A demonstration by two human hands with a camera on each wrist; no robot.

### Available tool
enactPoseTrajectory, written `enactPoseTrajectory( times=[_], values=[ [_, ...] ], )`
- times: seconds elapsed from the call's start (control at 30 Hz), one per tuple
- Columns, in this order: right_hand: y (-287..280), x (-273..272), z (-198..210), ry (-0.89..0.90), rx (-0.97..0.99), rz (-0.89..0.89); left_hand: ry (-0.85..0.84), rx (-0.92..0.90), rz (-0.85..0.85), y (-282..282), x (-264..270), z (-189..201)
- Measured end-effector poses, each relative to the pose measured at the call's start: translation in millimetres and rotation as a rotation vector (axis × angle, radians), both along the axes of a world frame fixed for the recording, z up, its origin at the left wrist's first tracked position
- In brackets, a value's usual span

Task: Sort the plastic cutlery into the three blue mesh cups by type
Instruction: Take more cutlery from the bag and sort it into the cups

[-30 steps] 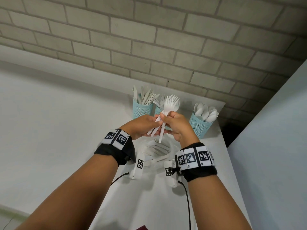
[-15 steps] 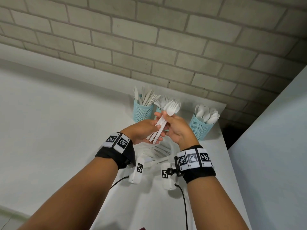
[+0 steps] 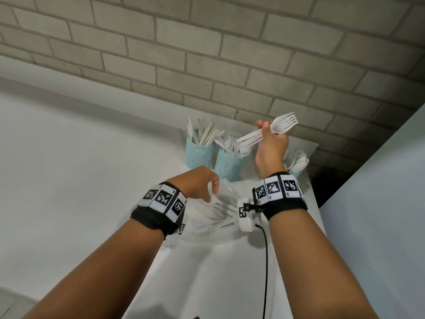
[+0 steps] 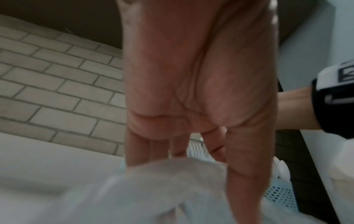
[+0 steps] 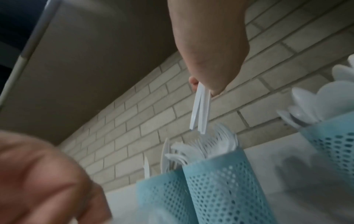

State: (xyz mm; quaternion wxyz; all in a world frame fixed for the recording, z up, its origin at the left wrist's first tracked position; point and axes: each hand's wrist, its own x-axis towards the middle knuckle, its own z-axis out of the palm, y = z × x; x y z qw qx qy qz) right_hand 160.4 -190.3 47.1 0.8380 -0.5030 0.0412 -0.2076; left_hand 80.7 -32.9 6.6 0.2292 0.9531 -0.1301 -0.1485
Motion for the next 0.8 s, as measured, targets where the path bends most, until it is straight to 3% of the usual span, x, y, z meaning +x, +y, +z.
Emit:
enactPoseTrajectory(
  times=[0.3, 0.53, 0.8],
  values=[
    [16.6, 23.5, -22.1, 0.069, -0.472, -0.039, -0.058, -0.162, 0.167, 16.4, 6.2, 2.5],
    [22.2, 33.9, -37.0, -0.047, -0.938, -0.032, -0.010, -0.397, 0.211, 16.2, 7.7, 6.0],
    [18.9, 32.6, -41.3, -0.079, -0.985, -0.170, -0.048, -0.320, 0.138, 21.2, 5.5, 4.8]
  ],
)
